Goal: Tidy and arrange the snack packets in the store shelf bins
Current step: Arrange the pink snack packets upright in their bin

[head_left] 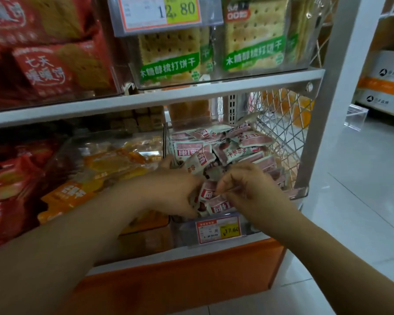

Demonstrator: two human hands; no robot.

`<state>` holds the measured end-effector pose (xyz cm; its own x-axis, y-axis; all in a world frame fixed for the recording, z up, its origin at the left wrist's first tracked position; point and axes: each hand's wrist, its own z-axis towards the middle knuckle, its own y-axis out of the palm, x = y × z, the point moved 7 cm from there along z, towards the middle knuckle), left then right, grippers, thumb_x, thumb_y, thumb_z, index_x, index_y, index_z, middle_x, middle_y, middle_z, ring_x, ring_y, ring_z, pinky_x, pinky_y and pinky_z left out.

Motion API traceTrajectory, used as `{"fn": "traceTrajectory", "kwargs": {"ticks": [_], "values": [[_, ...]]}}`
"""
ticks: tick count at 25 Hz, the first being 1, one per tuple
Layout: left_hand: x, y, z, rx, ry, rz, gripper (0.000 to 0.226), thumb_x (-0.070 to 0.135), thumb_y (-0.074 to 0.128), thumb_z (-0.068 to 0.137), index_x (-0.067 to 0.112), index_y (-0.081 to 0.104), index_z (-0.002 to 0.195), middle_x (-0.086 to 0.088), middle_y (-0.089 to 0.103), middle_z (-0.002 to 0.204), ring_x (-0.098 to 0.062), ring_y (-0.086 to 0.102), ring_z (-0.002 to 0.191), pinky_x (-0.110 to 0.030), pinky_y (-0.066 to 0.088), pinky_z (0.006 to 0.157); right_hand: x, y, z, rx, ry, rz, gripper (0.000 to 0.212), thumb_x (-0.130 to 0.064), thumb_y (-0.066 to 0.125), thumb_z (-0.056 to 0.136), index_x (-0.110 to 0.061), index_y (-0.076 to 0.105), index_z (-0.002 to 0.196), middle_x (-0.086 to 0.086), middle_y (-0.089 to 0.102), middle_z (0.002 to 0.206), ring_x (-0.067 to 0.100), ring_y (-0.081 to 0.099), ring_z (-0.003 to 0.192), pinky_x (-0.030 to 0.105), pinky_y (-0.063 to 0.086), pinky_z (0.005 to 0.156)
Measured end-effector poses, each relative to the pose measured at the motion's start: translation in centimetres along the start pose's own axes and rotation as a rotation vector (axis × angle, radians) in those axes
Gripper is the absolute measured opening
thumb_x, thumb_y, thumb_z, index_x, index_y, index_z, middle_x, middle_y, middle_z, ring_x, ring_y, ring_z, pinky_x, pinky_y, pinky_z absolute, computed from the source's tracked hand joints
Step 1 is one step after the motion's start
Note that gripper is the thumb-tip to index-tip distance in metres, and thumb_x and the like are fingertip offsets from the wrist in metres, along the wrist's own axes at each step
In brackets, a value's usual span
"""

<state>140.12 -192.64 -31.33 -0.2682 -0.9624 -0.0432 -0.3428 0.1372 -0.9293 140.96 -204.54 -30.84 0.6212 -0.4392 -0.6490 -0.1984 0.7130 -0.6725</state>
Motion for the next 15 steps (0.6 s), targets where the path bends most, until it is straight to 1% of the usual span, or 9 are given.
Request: {"fn": "traceTrajectory", "kwargs": {"ticks": [2, 3, 4, 6, 9, 10, 11, 13, 15], "values": [[0.2, 0.0, -0.2, -0.131, -0.008, -0.052, 0.032, 0.036, 0.065, 0.083, 0.027, 0.05, 0.11, 0.009, 0.055, 0.089, -0.011, 0.051, 0.082, -0.03, 0.044, 0.08, 0.4, 0.9, 0.2, -0.055, 0.042, 0.038, 0.042, 0.001, 0.062, 0.082, -0.038, 0.053, 0.068, -0.013, 0.06, 0.081, -0.001, 0.056, 0.076, 0.011, 0.047, 0.067], [0.0, -0.2, -0.3, -0.17, -0.005, -0.072, 0.031, 0.032, 0.064, 0.084, 0.027, 0.05, 0.112, 0.007, 0.055, 0.091, -0.012, 0.053, 0.082, -0.027, 0.046, 0.074, 0.8, 1.1, 0.2, -0.081, 0.079, 0.069, 0.039, 0.0, 0.061, 0.083, -0.036, 0.056, 0.068, -0.012, 0.062, 0.077, 0.004, 0.059, 0.073, 0.017, 0.05, 0.064], [-0.2, -0.5, -0.4, -0.19, -0.002, -0.089, 0.029, 0.027, 0.062, 0.086, 0.027, 0.05, 0.112, 0.005, 0.058, 0.096, -0.014, 0.055, 0.087, -0.028, 0.048, 0.075, 1.1, 1.2, 0.3, -0.095, 0.109, 0.108, 0.037, 0.0, 0.06, 0.084, -0.034, 0.057, 0.068, -0.011, 0.063, 0.075, 0.006, 0.06, 0.07, 0.022, 0.052, 0.064], [-0.8, -1.2, -0.8, -0.194, -0.005, -0.136, 0.03, 0.021, 0.055, 0.089, 0.026, 0.053, 0.119, 0.0, 0.06, 0.113, -0.017, 0.057, 0.1, -0.033, 0.05, 0.088, 1.3, 1.3, 0.4, -0.078, 0.129, 0.201, 0.035, 0.002, 0.061, 0.083, -0.029, 0.06, 0.068, -0.011, 0.063, 0.072, 0.008, 0.061, 0.068, 0.022, 0.052, 0.063], [-1.4, -1.8, -0.7, -0.124, -0.041, -0.298, 0.037, 0.033, 0.039, 0.099, 0.024, 0.048, 0.134, 0.003, 0.05, 0.136, -0.014, 0.046, 0.123, -0.031, 0.036, 0.106, 1.2, 1.7, 0.5, -0.052, 0.143, 0.296, 0.03, 0.0, 0.063, 0.083, -0.026, 0.06, 0.07, -0.01, 0.063, 0.073, 0.0, 0.058, 0.064, 0.017, 0.05, 0.062], [-1.4, -1.8, -0.5, -0.084, -0.034, -0.326, 0.038, 0.04, 0.035, 0.099, 0.024, 0.051, 0.129, 0.004, 0.053, 0.13, -0.013, 0.048, 0.119, -0.03, 0.037, 0.104, 1.2, 2.0, 0.5, -0.076, 0.142, 0.287, 0.028, -0.001, 0.064, 0.083, -0.027, 0.06, 0.071, -0.011, 0.062, 0.075, -0.003, 0.057, 0.064, 0.014, 0.048, 0.061], [-1.3, -1.9, -0.2, -0.036, -0.011, -0.326, 0.037, 0.045, 0.034, 0.098, 0.024, 0.056, 0.119, 0.005, 0.058, 0.115, -0.012, 0.052, 0.108, -0.029, 0.041, 0.095, 1.1, 2.2, 0.5, -0.109, 0.139, 0.249, 0.026, -0.004, 0.065, 0.083, -0.028, 0.059, 0.074, -0.012, 0.06, 0.079, -0.005, 0.056, 0.067, 0.012, 0.047, 0.062], [-1.3, -1.9, 0.1, 0.062, 0.033, -0.217, 0.024, 0.041, 0.044, 0.096, 0.024, 0.06, 0.099, 0.009, 0.057, 0.086, -0.01, 0.054, 0.083, -0.026, 0.043, 0.075, 1.3, 2.0, 0.6, -0.142, 0.137, 0.11, 0.023, -0.011, 0.07, 0.08, -0.03, 0.058, 0.086, -0.01, 0.054, 0.095, -0.001, 0.054, 0.079, 0.013, 0.048, 0.069], [-1.7, -1.5, 0.0, 0.097, 0.046, -0.103, 0.015, 0.033, 0.055, 0.092, 0.022, 0.065, 0.096, 0.011, 0.058, 0.081, -0.007, 0.055, 0.079, -0.025, 0.044, 0.072, 1.5, 1.4, 0.6, -0.143, 0.133, -0.052, 0.035, -0.017, 0.073, 0.077, -0.029, 0.056, 0.105, -0.009, 0.043, 0.107, 0.005, 0.05, 0.089, 0.009, 0.044, 0.077]]}}
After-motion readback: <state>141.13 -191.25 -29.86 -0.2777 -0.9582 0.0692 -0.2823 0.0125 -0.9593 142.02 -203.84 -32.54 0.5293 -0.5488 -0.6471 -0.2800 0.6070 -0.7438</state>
